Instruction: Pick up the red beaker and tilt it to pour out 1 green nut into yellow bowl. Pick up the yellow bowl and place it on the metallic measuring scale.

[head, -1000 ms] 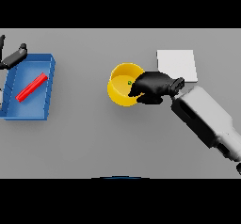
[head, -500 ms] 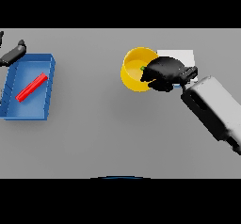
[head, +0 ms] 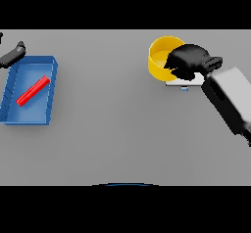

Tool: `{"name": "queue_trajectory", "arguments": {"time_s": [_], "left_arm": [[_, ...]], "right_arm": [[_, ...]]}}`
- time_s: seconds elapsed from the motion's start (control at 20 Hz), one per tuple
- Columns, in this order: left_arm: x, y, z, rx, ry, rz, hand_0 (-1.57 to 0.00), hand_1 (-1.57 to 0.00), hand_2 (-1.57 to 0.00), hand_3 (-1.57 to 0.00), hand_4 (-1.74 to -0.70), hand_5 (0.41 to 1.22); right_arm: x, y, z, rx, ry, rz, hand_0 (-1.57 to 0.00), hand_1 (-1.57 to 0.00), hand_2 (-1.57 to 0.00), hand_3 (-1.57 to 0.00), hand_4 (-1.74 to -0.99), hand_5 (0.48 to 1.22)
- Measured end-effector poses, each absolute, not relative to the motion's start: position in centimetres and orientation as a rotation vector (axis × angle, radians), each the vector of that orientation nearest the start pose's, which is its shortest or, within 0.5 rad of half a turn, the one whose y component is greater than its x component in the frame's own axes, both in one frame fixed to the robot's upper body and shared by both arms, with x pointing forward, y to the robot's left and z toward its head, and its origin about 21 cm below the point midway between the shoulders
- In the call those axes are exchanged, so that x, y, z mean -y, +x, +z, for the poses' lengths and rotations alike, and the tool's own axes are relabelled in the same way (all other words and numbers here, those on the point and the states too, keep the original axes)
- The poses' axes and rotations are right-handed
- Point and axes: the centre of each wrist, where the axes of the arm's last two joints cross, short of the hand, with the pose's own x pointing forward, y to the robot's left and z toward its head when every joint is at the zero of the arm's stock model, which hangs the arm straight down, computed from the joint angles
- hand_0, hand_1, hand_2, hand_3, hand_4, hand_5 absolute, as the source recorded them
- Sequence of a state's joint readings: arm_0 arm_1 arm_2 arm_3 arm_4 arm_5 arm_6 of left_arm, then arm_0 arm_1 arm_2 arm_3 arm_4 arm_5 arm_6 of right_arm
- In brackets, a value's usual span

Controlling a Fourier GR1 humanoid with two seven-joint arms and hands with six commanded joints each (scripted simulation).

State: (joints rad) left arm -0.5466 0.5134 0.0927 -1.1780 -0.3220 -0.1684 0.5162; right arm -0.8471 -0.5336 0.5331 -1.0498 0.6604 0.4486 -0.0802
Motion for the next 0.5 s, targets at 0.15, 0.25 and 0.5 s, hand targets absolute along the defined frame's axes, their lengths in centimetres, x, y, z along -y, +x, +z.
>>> {"name": "queue_trajectory", "arguments": {"time_s": [0.15, 0.25, 0.5], "left_arm": [[-34.0, 36.4, 13.3, 1.119, 0.689, -0.442, 0.00, 0.00, 0.00, 0.00, -0.82, 0.762], [-34.0, 36.3, 13.4, 1.093, 0.706, -0.428, 0.00, 0.00, 0.00, 0.00, -0.83, 0.767], [-33.9, 36.4, 13.5, 1.081, 0.705, -0.420, 0.00, 0.00, 0.00, 0.00, -0.85, 0.780]], "right_arm": [[22.6, 41.6, 12.2, 1.147, -0.654, 1.705, -1.54, -1.46, -1.53, -1.45, -1.727, 1.221], [24.2, 41.8, 11.4, 1.125, -0.666, 1.671, -1.53, -1.42, -1.50, -1.49, -1.729, 1.221], [25.5, 42.7, 9.9, 1.076, -0.691, 1.627, -1.48, -1.31, -1.40, -1.54, -1.730, 1.221]]}}
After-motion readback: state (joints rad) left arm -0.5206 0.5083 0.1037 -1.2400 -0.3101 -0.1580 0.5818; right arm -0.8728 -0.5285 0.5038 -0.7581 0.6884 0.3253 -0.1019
